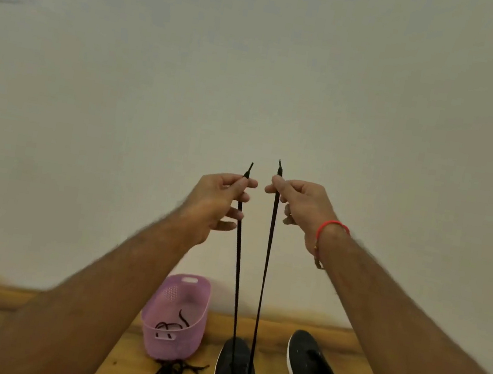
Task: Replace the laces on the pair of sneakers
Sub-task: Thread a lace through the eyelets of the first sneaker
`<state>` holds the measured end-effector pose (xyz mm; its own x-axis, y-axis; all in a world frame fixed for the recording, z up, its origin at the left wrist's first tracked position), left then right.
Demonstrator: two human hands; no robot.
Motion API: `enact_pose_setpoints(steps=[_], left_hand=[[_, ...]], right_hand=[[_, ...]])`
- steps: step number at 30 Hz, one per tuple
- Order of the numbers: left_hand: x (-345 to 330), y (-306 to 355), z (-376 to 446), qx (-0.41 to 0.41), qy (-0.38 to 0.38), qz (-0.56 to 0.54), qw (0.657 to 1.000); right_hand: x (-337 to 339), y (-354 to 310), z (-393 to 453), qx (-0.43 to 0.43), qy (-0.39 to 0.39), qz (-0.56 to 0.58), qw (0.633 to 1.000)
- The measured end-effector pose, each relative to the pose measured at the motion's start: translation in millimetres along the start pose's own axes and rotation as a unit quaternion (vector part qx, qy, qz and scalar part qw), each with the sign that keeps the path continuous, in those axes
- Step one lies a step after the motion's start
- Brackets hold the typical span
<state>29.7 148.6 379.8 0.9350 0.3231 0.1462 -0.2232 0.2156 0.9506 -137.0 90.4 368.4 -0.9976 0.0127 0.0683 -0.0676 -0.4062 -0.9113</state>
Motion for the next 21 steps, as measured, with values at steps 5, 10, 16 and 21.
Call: enact_pose_setpoints(steps=[5, 10, 16, 21], left_hand=[[1, 8, 7, -0.018, 0.067, -0.036, 0.997], [4, 15, 13, -0.004, 0.109, -0.056, 0.992], [-1, 14, 17, 0.002, 0.106, -0.075, 0.992], [-2, 9, 22, -0.007, 0.091, -0.091, 0.992]], right_hand=[[-9, -11, 0, 0.012, 0.014, 0.146, 0.989], [-18, -20, 3, 0.036, 0.022, 0.125, 0.991], [-29, -21, 10, 0.037, 0.034, 0.126, 0.991], [-34, -20, 13, 0.030, 0.048, 0.126, 0.990]])
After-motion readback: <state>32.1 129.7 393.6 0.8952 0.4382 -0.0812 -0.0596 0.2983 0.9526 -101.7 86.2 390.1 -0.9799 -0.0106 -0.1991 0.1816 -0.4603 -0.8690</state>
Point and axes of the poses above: each hand's wrist, its own z-axis towards the middle knuckle, its own x-axis out of the back of the hand, y = z × x, the point moved 1 cm from there along z, towards the middle knuckle, and after that the axes turned 5 degrees about y, right-handed, at the moved point
